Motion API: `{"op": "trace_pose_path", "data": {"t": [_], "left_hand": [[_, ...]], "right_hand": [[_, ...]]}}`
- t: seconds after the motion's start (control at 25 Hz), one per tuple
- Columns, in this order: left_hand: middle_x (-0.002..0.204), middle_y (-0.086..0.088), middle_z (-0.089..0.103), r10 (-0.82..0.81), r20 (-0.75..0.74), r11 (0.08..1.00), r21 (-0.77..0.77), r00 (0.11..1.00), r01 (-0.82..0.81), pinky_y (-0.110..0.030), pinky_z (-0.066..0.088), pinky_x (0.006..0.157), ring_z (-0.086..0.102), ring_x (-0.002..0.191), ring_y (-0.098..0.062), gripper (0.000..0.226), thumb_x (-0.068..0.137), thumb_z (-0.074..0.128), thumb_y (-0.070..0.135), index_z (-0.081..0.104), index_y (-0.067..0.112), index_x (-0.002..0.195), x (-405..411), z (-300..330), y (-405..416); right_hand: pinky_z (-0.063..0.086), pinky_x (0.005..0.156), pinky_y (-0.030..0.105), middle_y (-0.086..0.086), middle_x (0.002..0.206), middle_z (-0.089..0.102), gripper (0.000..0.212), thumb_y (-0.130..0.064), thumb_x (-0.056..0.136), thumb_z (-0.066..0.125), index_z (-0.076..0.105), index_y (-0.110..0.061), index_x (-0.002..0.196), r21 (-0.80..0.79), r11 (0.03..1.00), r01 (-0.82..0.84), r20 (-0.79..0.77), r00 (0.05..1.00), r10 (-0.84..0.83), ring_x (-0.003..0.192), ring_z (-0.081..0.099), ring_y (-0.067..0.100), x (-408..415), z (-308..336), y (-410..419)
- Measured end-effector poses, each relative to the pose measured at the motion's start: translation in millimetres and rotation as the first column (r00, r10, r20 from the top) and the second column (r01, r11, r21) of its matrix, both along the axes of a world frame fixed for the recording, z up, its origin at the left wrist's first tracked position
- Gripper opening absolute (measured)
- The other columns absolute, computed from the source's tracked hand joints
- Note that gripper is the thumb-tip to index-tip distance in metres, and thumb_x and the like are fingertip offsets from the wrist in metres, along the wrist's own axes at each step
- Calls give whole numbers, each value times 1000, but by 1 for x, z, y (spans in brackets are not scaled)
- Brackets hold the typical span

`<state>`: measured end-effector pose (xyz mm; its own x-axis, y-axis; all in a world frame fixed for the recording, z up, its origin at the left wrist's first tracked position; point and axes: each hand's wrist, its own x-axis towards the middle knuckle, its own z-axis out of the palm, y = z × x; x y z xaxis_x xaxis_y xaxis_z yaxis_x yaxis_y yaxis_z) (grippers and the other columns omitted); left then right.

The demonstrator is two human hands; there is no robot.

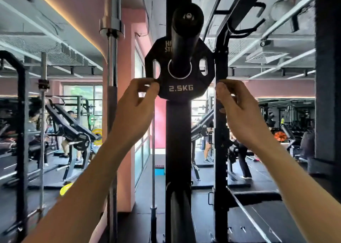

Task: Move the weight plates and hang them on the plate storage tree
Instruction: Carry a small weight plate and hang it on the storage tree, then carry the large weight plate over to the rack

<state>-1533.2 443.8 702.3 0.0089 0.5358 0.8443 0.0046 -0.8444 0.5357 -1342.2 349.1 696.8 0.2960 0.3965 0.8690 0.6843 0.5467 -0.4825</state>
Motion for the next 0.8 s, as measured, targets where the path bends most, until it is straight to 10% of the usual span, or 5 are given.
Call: {"op": "trace_pose_path", "data": {"t": [0.24, 0.8], "left_hand": [[104, 12, 69, -127, -62, 989, -85, 990, 122, -42, 51, 90, 66, 101, -12, 19, 87, 50, 50, 61, 38, 96, -50, -94, -83], [93, 13, 64, -400, -241, 759, -628, 884, 172, -9, 44, 71, 59, 82, 7, 9, 97, 57, 28, 62, 24, 103, -103, -357, -258]], "right_hand": [[48, 78, 25, -27, 97, 65, 8, -45, 97, 50, 58, -42, 99, -103, 994, -41, -71, 997, 33, 83, 60, -7, -44, -98, -80], [52, 92, 42, -6, 108, 69, 24, -49, 95, 50, 65, -32, 104, -532, 847, 23, -436, 850, -297, 105, 64, 15, -112, -359, -316]]}}
